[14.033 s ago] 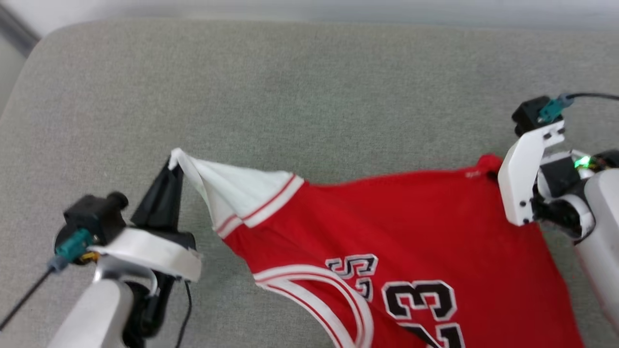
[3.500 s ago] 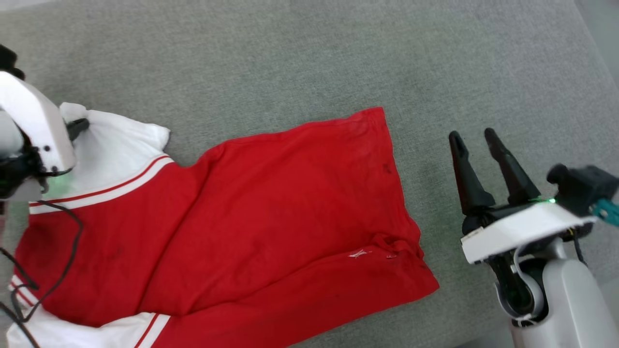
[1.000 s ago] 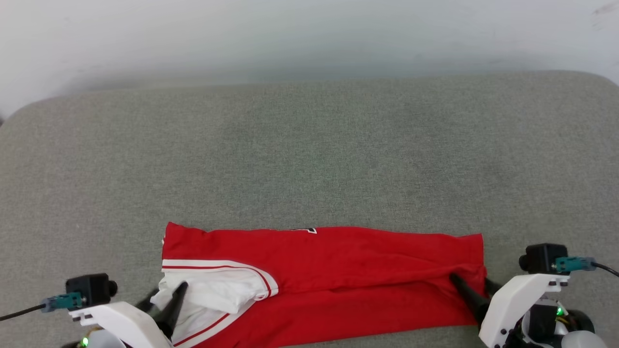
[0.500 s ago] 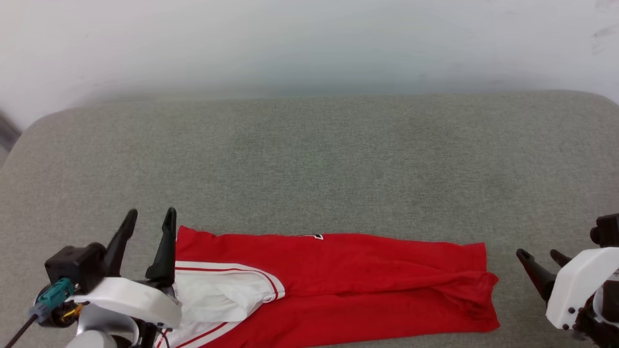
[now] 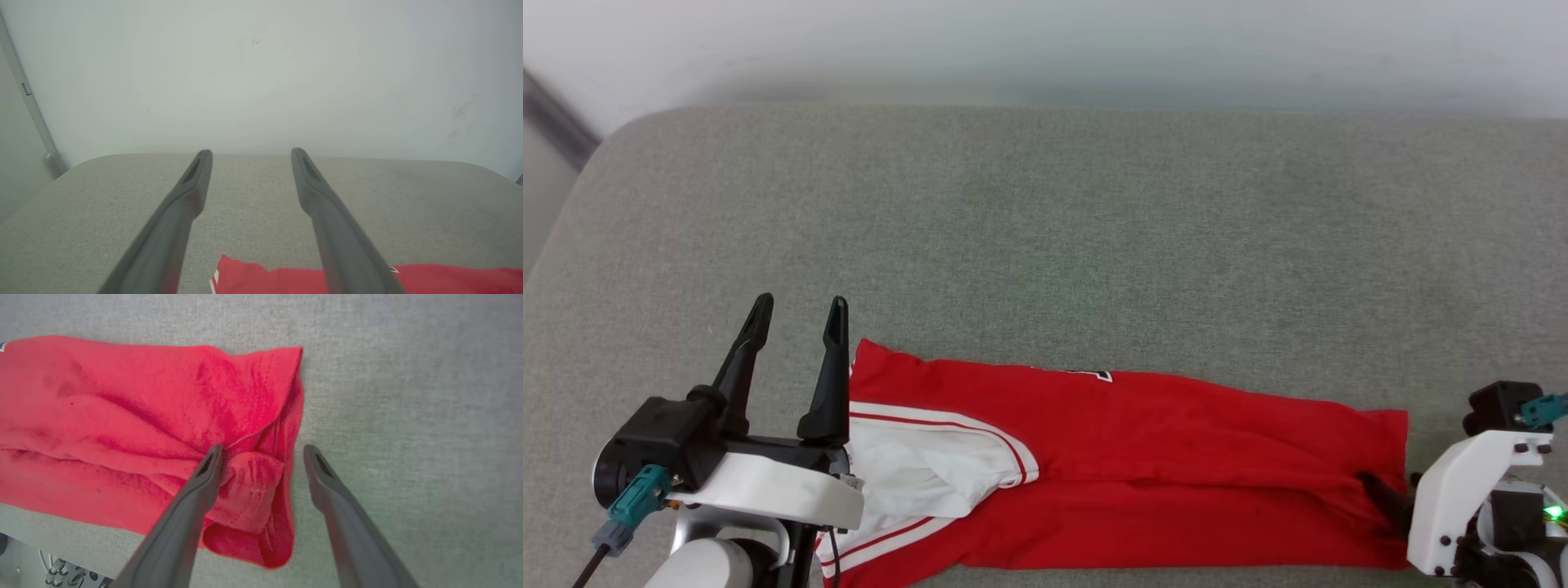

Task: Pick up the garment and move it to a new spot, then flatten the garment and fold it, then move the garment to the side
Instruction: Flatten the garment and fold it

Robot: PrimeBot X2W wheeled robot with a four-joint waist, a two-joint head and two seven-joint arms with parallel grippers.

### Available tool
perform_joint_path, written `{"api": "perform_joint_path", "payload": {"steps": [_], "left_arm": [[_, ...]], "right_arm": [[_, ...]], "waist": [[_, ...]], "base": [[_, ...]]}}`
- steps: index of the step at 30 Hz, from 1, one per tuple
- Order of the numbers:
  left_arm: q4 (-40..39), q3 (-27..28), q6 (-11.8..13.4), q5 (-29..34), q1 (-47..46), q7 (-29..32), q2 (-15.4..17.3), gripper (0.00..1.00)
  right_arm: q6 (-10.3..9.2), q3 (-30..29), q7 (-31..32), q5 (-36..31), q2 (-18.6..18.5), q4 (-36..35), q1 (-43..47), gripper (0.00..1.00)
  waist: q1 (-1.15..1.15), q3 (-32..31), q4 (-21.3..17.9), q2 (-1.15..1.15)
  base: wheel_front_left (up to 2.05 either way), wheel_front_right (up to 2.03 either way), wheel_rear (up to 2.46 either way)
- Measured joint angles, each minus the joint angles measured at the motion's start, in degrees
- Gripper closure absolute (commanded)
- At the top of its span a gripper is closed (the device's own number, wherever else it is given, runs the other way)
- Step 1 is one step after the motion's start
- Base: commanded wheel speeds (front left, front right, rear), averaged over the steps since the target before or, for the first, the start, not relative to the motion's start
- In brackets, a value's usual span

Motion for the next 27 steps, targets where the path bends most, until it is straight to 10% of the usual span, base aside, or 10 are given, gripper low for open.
{"api": "perform_joint_path", "payload": {"steps": [7, 8, 10, 27], "left_arm": [[1.5, -0.3, -0.5, 0.1, -1.1, 0.0, -0.7, 0.00], [1.6, -0.3, -0.5, 0.1, -1.1, -0.1, -0.7, 0.00], [1.7, -0.4, -0.6, 0.1, -1.1, -0.1, -0.7, 0.00], [0.5, -0.7, 2.5, 1.9, 2.5, 1.1, 1.5, 0.00]], "right_arm": [[-0.01, 2.6, -0.6, 1.6, 0.9, 6.4, -2.4, 0.00], [-0.01, 2.7, -0.5, 1.9, 0.9, 6.9, -2.6, 0.58], [-0.02, 2.8, -0.5, 2.2, 0.9, 7.4, -2.8, 1.00], [0.00, 1.5, 1.0, 3.4, -3.0, 5.9, -4.8, 1.00]], "waist": [[0.00, 1.9, 1.1, 0.00], [0.00, 1.8, 1.2, 0.00], [0.00, 1.7, 1.2, 0.00], [0.00, -4.3, -1.8, 0.00]], "base": [[0.00, 0.00, 0.00], [0.00, 0.00, 0.00], [0.00, 0.00, 0.00], [0.00, 0.00, 0.00]]}}
